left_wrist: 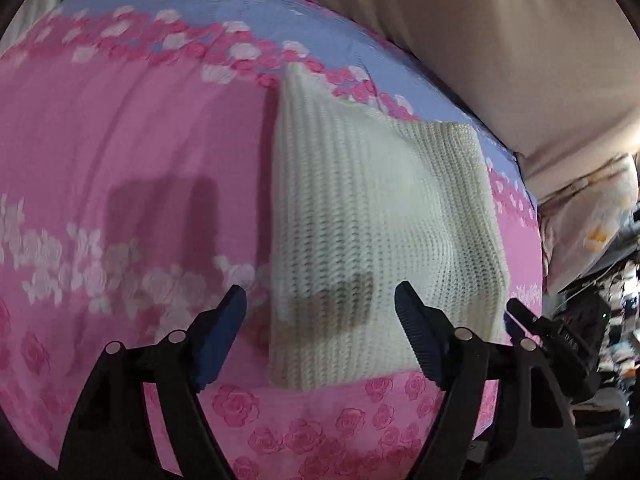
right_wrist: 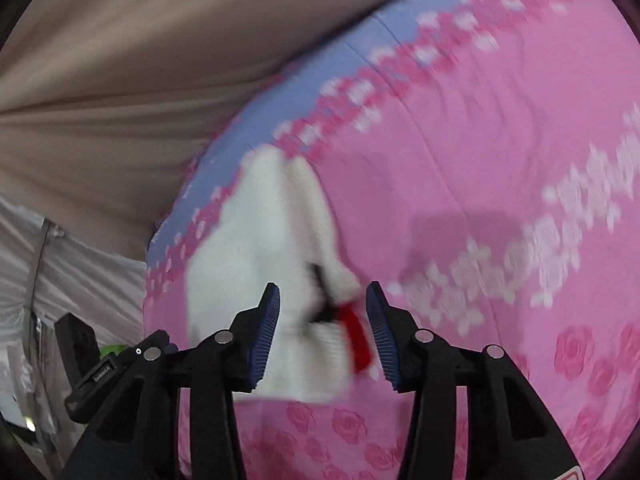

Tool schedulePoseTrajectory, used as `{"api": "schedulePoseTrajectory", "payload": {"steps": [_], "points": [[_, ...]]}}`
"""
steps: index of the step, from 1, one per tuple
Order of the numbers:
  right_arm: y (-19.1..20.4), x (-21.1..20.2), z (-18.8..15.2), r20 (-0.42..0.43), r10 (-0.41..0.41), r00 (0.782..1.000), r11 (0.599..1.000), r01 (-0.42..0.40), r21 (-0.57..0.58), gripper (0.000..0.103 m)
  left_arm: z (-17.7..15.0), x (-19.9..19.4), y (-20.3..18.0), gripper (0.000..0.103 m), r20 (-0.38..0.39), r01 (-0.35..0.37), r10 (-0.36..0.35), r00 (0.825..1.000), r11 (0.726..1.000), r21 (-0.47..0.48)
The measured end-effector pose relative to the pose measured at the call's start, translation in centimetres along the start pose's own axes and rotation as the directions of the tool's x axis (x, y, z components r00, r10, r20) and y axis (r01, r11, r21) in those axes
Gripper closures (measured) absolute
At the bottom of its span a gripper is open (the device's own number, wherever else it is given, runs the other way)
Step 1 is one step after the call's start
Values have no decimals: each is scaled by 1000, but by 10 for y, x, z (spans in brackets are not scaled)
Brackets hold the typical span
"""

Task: Fold small clothes

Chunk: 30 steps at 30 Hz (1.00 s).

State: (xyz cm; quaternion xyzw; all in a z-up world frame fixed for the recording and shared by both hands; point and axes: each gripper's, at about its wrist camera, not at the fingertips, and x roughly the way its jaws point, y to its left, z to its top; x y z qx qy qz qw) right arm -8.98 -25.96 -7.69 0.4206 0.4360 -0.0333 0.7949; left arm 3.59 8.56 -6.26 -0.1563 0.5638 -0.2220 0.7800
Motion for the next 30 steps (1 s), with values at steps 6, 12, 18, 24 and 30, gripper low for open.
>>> {"api": "schedulePoseTrajectory", "payload": {"steps": [6, 12, 18, 24, 30], "points": [[25, 4, 20, -17, 48, 999, 996, -49, -71, 21, 5, -6, 8, 11, 71, 86, -78, 994, 991, -106], [45, 94, 41, -151, -71, 986, 982, 43, -183, 17, 28, 53, 16, 12, -20, 72, -76, 997, 986, -153], [65, 87, 41, -96, 8, 995, 981, -26, -192, 70, 49, 55, -19, 54, -24, 70, -69, 997, 996, 47], [66, 82, 22, -67, -125, 990, 960, 104, -262, 63, 44, 68, -31, 40, -34, -76, 85, 996, 975, 210], [73, 13, 9, 62, -92, 994, 953, 106, -285, 60, 22, 13, -29, 33, 109, -155, 138, 984, 974, 166]]}}
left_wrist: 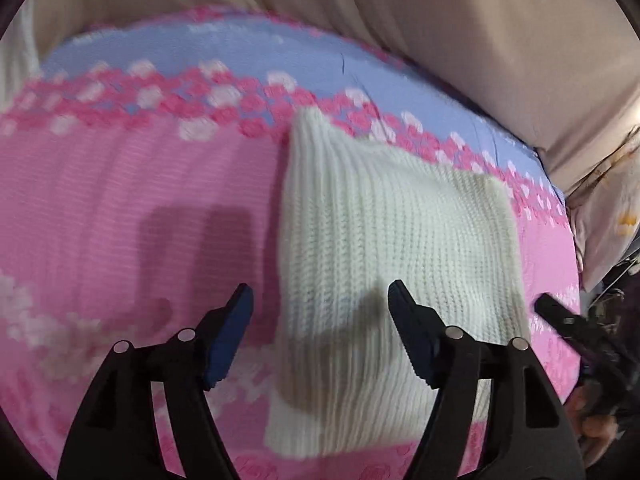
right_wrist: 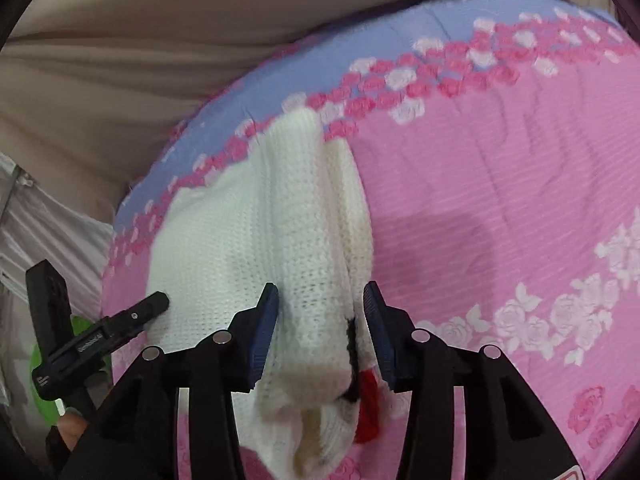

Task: Fold small clothes

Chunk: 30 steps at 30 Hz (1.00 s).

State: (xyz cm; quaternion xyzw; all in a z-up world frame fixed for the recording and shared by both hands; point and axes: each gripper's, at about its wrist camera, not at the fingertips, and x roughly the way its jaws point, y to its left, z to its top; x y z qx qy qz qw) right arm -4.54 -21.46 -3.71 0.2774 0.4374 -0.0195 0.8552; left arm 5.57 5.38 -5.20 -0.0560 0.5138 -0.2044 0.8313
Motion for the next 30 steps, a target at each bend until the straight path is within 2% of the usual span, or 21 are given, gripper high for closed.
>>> {"api": "schedulePoseTrajectory", "payload": {"steps": [2, 3, 6, 7, 8, 9, 10, 11, 13, 15, 17, 20, 22, 23, 26, 30], "points": [[12, -28, -11, 4, 31, 1000, 997, -30, -65, 59, -11, -23, -5, 26, 44, -23, 22, 999, 999, 22], [17, -33, -22, -35, 46, 998, 995, -49, -89, 59, -19, -29, -7, 24, 54, -31, 29, 998, 999, 29], [21, -18, -54, -123, 32, 992, 991, -47, -122, 59, -40, -26, -16, 24, 37, -60, 59, 998, 998, 33], [17, -5, -63, -152, 9, 988, 992, -28, -122, 66, -47, -18, -16, 24, 21, -76, 76, 997, 997, 29], [12, 8, -70, -174, 0, 985, 994, -18, -106, 78, -50, -13, -17, 25, 1, -94, 94, 996, 995, 25], [4, 20, -70, -191, 5, 982, 997, -20, -78, 95, -53, -4, -16, 29, -21, -117, 117, 993, 993, 22], [-1, 24, -67, -183, -2, 983, 999, -7, -49, 95, -56, 2, -15, 31, -41, -147, 148, 988, 989, 22], [-6, 16, -61, -140, 6, 990, 1000, -10, -26, 95, -56, 5, -13, 32, -54, -168, 169, 984, 986, 20], [-7, 0, -52, -85, -19, 996, 999, 14, -52, 96, -60, 15, -7, 30, -75, -197, 198, 977, 980, 12], [-15, 9, -51, -130, -57, 990, 996, 48, -71, 96, -64, 24, -4, 29, -94, -205, 205, 974, 979, 10], [-27, 41, -65, -241, -91, 966, 994, 75, -75, 95, -68, 32, -2, 26, -94, -220, 221, 971, 975, 24], [-33, 41, -66, -218, -56, 974, 998, 55, -9, 92, -67, 30, -3, 25, -89, -230, 232, 969, 972, 39], [-33, 25, -62, -208, -34, 977, 998, 44, 44, 83, -67, 20, -3, 25, -101, -222, 223, 970, 975, 19], [-29, 14, -60, -187, -26, 982, 998, 36, 48, 82, -67, 10, -2, 26, -95, -222, 221, 971, 975, 2], [-8, -31, -57, -61, -53, 997, 999, 53, -2, 82, -68, -18, -11, 24, -38, -221, 221, 975, 975, 1], [21, -41, -34, -3, -37, 999, 994, 37, -103, 85, -67, -38, -38, 16, 44, -247, 244, 969, 967, 68]]}}
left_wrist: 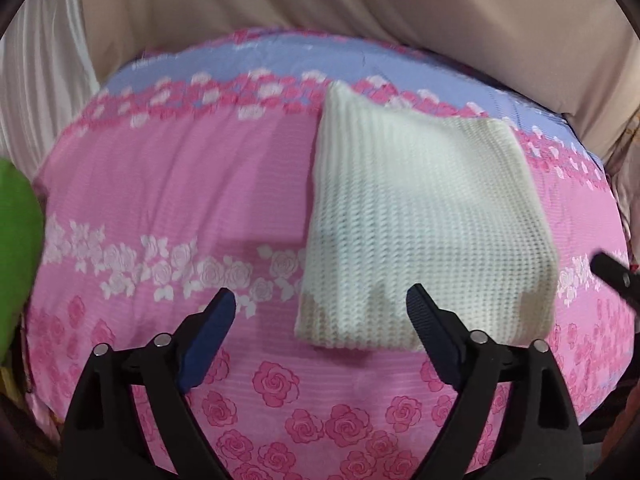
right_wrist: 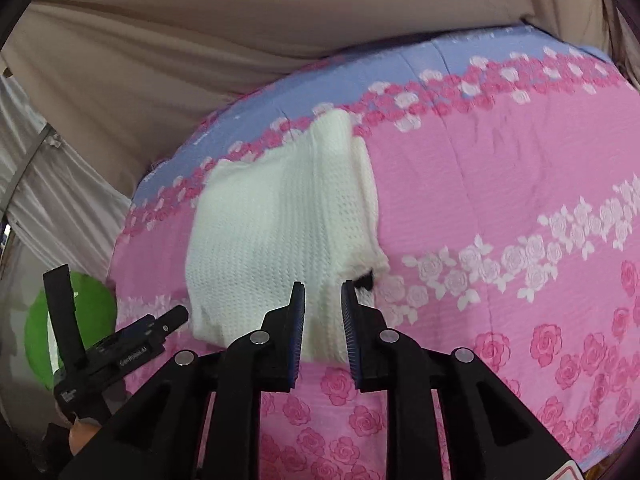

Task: Fold small clothes

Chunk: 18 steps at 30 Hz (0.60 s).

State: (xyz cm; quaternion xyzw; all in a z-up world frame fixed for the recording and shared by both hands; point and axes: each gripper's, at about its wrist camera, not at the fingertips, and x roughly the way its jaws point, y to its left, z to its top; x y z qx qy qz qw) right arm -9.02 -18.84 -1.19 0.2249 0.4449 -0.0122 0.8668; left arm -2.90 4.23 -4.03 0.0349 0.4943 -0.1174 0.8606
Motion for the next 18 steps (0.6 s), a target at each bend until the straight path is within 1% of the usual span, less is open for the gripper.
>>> {"api": "schedulePoseTrajectory", "payload": {"steps": [1, 2, 3, 4, 5, 6, 8, 9, 10, 11, 12, 13, 14, 15, 16, 18], "points": [[0, 6, 7, -4, -17, 1000, 999, 17, -27, 88, 1, -3, -5, 16, 8, 2, -2, 1000, 1000, 12], [2, 24, 12, -33, -57, 998, 997, 55, -58, 88, 3, -4, -9, 16, 12, 6, -6, 1000, 1000, 24], [-1, 51, 14, -99, -95, 991, 993, 88, -75, 89, 4, -4, -12, 16, 15, 6, -6, 1000, 999, 31], [-10, 79, 14, -166, -127, 978, 990, 116, -77, 98, 5, -3, -14, 16, 15, 7, -8, 1000, 999, 35], [-17, 98, 14, -175, -103, 979, 993, 91, -80, 103, 6, -1, -16, 16, 10, 11, -11, 1000, 999, 39], [-19, 100, 17, -155, -87, 984, 994, 76, -78, 103, 7, 0, -18, 16, 6, 6, -6, 1000, 999, 43], [-19, 91, 24, -159, -97, 982, 995, 94, -31, 103, 6, -3, -23, 16, 18, -7, 6, 1000, 998, 57], [-14, 76, 26, -135, -91, 987, 996, 91, -12, 101, 4, -5, -24, 16, 29, -14, 12, 1000, 998, 65], [-9, 64, 24, -109, -95, 990, 995, 93, -21, 97, 3, -7, -26, 16, 42, -26, 23, 999, 997, 74], [-2, 50, 21, -75, -116, 990, 993, 112, -45, 94, 0, -10, -29, 16, 56, -40, 36, 998, 996, 86], [4, 33, 13, -40, -139, 990, 988, 136, -75, 88, -2, -11, -30, 15, 60, -51, 45, 997, 994, 95], [7, 22, 7, -21, -148, 989, 986, 145, -84, 86, -3, -11, -31, 15, 60, -57, 51, 997, 993, 100], [8, 11, -4, 2, -157, 988, 984, 156, -85, 81, -5, -11, -32, 14, 60, -64, 58, 997, 993, 104], [7, 5, -11, 11, -170, 985, 982, 170, -80, 74, -7, -11, -33, 13, 60, -71, 65, 996, 992, 104], [5, 1, -21, 19, -192, 981, 979, 193, -71, 69, -9, -10, -33, 13, 61, -80, 74, 995, 992, 100], [0, -1, -34, 10, -210, 978, 976, 211, -48, 68, -12, -11, -33, 13, 66, -89, 84, 994, 992, 85]]}}
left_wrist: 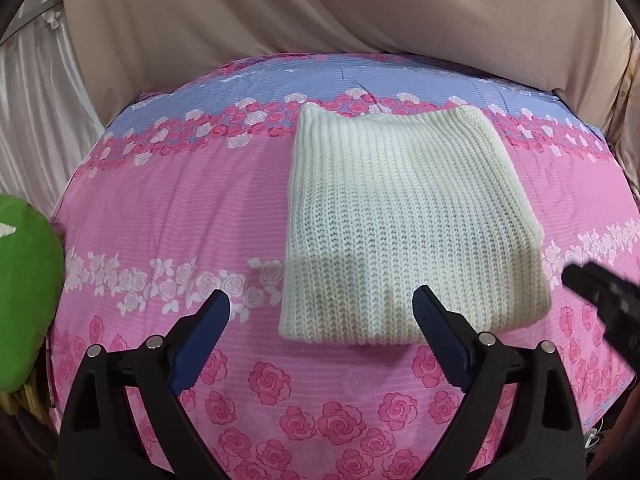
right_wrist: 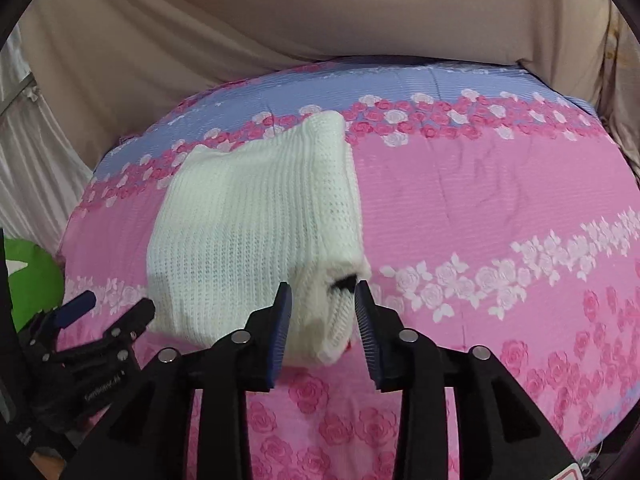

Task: Fold small clothes

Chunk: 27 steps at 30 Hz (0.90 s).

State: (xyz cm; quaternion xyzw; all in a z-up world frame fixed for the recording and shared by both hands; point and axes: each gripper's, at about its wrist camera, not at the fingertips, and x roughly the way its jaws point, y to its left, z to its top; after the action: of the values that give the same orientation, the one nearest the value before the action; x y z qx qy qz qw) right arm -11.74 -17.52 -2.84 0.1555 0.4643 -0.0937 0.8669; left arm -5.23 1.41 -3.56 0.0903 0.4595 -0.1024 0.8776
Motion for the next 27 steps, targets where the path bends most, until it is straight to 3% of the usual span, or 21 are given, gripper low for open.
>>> {"api": "schedulePoseTrajectory", "payload": {"steps": [9, 16, 27], "points": [[-4, 6, -27, -58, -81, 995, 996, 83, 36, 68, -16, -6, -14, 13, 24, 12, -12, 1000, 1000, -8], [11, -5, -35, -12, -112, 994, 993, 112, -30, 62, -25, -8, -17, 11, 14, 39, -39, 999, 999, -27], [29, -9, -42, -1, -112, 994, 992, 112, -64, 61, -31, -16, -24, 9, 17, 32, -32, 999, 999, 9]]}}
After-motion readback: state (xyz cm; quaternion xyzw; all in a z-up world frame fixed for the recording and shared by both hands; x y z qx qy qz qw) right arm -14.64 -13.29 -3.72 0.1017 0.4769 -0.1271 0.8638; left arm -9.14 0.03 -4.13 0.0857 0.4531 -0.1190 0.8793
